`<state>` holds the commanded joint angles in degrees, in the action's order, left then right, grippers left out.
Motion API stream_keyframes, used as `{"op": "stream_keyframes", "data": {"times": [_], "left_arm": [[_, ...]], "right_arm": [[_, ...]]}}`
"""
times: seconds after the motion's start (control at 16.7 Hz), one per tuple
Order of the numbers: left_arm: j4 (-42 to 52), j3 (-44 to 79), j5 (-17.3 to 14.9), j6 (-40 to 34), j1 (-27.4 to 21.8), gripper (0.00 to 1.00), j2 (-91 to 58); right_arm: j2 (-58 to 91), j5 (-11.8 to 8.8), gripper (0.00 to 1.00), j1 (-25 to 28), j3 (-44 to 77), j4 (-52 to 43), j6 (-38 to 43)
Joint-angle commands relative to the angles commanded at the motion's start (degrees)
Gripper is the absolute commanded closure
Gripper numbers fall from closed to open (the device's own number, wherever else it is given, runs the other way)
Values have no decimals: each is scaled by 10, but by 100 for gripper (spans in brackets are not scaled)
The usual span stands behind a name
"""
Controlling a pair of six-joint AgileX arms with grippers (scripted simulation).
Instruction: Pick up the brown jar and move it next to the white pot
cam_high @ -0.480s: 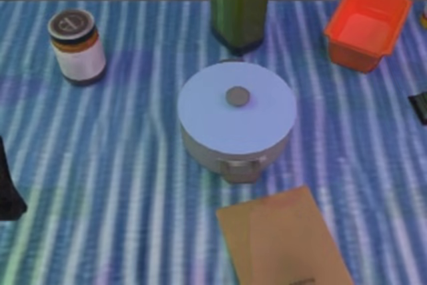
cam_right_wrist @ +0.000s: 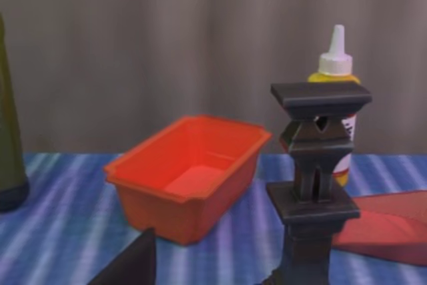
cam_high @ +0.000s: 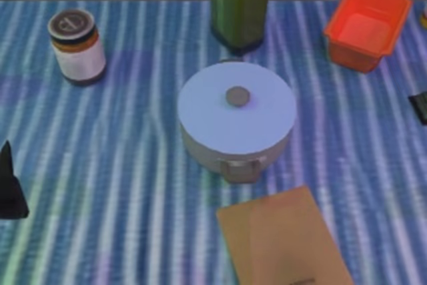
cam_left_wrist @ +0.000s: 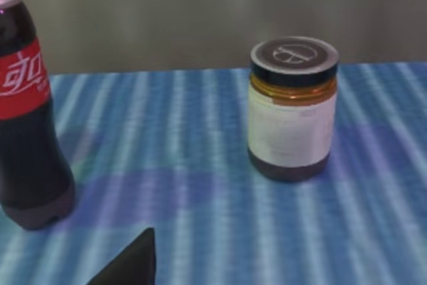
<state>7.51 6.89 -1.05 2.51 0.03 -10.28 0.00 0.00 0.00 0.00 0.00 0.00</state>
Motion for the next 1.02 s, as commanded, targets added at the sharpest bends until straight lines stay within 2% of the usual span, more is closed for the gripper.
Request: {"op": "stream_keyframes", "data": {"times": [0.18,0.42,1.02], "left_arm": [[68,90,-13,30,-2,0,-105],[163,272,-36,87,-6,0,-271],[358,927,-90,273,-9,0,-727]], "right_arm": [[0,0,0,0,0,0,0],[0,0,0,0,0,0,0],[0,0,0,0,0,0,0]]}}
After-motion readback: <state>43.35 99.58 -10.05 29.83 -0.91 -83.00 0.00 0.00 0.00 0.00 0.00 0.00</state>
